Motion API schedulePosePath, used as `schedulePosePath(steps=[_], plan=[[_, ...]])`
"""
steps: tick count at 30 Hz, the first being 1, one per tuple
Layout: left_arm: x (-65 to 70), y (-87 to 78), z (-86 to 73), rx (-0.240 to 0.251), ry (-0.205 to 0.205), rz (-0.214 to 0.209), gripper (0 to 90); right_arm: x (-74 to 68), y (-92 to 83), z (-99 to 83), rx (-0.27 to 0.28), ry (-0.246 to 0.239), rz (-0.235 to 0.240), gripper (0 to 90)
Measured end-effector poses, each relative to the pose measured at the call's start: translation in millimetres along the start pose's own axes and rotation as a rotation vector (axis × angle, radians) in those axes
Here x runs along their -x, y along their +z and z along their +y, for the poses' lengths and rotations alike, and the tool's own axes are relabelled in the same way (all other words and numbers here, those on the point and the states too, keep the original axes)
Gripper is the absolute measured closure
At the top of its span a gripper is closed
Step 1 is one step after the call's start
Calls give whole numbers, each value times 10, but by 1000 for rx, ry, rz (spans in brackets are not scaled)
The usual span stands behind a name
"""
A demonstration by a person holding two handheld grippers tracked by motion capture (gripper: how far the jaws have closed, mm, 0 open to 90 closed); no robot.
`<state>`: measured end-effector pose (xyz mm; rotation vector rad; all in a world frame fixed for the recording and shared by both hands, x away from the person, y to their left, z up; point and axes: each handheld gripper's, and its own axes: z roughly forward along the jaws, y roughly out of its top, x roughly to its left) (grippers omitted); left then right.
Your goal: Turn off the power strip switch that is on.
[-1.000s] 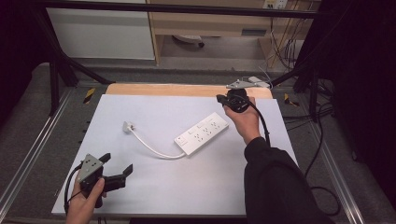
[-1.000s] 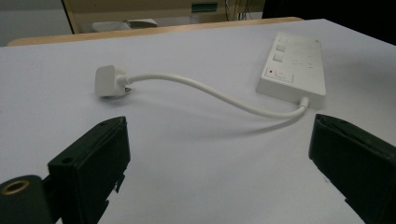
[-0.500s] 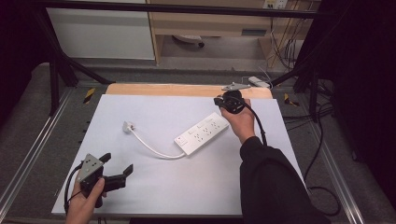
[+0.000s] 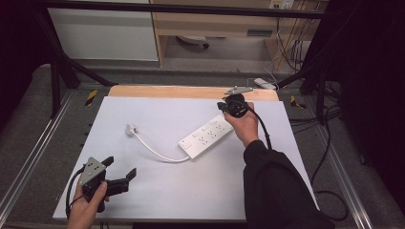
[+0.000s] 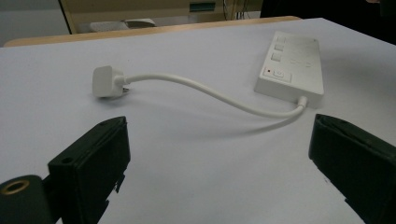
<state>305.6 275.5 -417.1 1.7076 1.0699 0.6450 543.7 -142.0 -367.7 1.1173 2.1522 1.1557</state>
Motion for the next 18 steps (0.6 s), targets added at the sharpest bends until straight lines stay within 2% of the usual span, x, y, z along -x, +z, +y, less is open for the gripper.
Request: schedulePosePath(steps=[18], plan=[[-1, -1, -2, -3, 2, -3, 52, -15, 87, -60, -25, -6, 5, 900]])
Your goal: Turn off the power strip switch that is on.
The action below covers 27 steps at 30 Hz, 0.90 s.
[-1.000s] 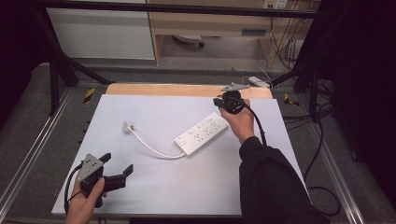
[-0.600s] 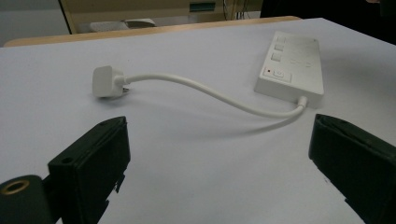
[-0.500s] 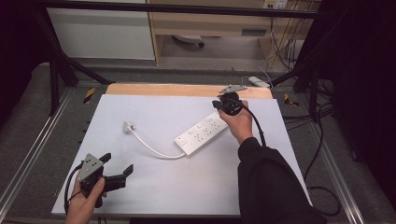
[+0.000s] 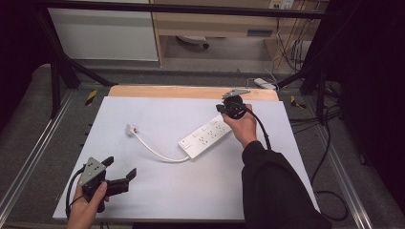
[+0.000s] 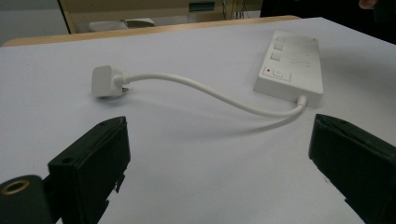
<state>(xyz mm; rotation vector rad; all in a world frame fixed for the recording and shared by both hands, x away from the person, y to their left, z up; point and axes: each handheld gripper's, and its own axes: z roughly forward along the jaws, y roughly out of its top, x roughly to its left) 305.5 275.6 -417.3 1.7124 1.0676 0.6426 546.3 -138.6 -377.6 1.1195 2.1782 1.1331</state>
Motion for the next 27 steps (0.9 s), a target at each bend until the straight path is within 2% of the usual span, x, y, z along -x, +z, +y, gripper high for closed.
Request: schedulePosePath(steps=[15, 27], plan=[[0, 3, 0, -2, 1, -1, 53, -35, 69, -36, -11, 0, 9, 900], [4, 6, 1, -3, 7, -6, 53, -36, 176, -138, -36, 4, 9, 900]])
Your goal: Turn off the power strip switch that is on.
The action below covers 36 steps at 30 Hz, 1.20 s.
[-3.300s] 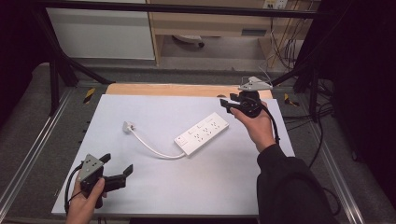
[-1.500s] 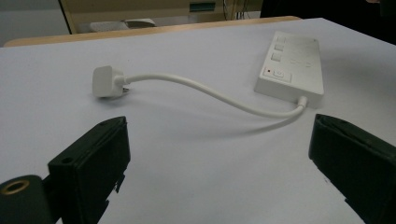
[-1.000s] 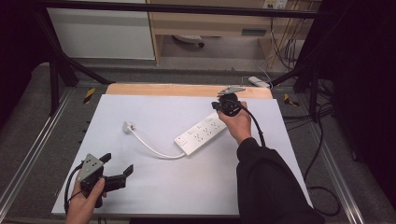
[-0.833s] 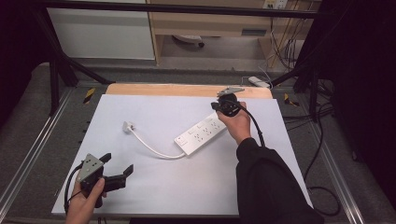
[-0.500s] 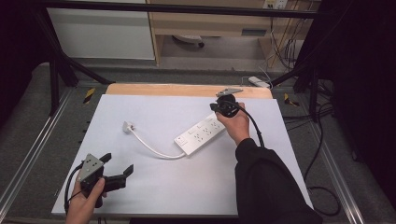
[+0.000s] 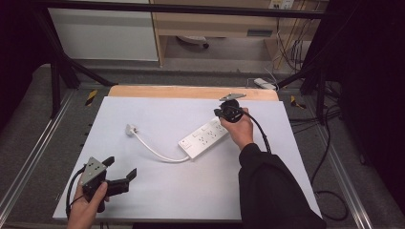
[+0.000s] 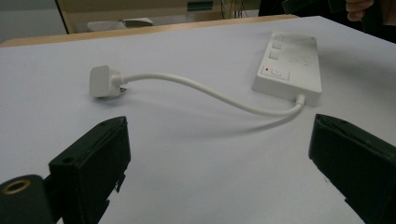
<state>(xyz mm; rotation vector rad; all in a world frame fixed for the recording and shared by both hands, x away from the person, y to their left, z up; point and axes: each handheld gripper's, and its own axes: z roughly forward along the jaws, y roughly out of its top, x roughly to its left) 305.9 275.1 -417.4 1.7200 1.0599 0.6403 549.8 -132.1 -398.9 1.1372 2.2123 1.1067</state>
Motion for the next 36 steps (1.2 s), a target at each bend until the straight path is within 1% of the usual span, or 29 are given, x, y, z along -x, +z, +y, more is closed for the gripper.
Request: schedulePosePath(steps=[13, 18, 25, 32, 36], plan=[[-5, -3, -2, 1, -2, 0, 54, 5, 125, -76, -24, 6, -7, 900], [-5, -2, -1, 1, -1, -1, 54, 33, 164, -149, -35, 24, -12, 900], [-5, -1, -1, 1, 0, -1, 54, 37, 194, -172, -38, 34, -11, 900], [-7, -4, 0, 2, 4, 2, 54, 29, 209, -186, -45, 32, -11, 900], [-4, 0, 0, 1, 1, -2, 54, 33, 212, -190, -46, 34, -9, 900]])
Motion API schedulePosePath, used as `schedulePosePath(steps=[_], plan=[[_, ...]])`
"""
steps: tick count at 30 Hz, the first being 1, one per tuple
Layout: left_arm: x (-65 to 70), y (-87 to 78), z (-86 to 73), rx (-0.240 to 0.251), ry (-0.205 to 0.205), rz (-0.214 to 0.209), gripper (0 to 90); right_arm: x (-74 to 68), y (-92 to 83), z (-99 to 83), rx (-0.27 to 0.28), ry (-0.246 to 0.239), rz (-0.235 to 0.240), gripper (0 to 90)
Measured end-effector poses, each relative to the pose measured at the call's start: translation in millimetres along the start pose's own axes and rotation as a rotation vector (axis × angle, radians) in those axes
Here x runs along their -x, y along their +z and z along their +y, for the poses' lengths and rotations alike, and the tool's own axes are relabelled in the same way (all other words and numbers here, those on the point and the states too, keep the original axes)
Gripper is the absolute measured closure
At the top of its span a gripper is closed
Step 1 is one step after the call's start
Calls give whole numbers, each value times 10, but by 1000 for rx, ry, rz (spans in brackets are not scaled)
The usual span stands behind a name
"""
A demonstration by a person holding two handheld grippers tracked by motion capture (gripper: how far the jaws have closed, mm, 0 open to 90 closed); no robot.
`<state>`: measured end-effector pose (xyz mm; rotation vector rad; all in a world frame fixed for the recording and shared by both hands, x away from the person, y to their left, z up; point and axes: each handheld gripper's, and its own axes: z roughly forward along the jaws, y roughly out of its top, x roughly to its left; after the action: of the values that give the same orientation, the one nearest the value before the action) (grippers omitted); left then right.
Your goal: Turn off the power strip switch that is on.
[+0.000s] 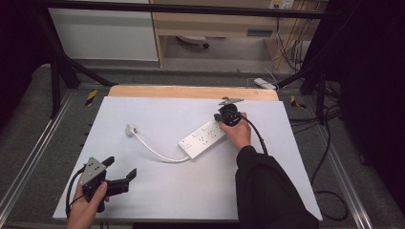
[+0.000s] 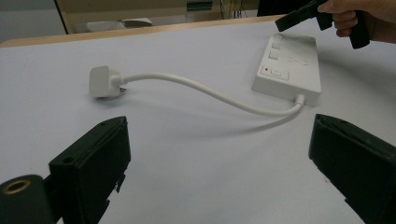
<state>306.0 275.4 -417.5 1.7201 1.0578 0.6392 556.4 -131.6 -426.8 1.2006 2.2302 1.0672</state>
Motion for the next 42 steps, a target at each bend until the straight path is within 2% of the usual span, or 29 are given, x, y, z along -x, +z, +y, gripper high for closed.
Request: schedulePosePath(steps=[17, 42], plan=[[3, 4, 0, -1, 7, 0, 55, -5, 22, -26, 0, 4, 1, 900], [11, 10, -4, -8, 11, 1, 55, 5, 11, -79, 29, 29, 8, 900]])
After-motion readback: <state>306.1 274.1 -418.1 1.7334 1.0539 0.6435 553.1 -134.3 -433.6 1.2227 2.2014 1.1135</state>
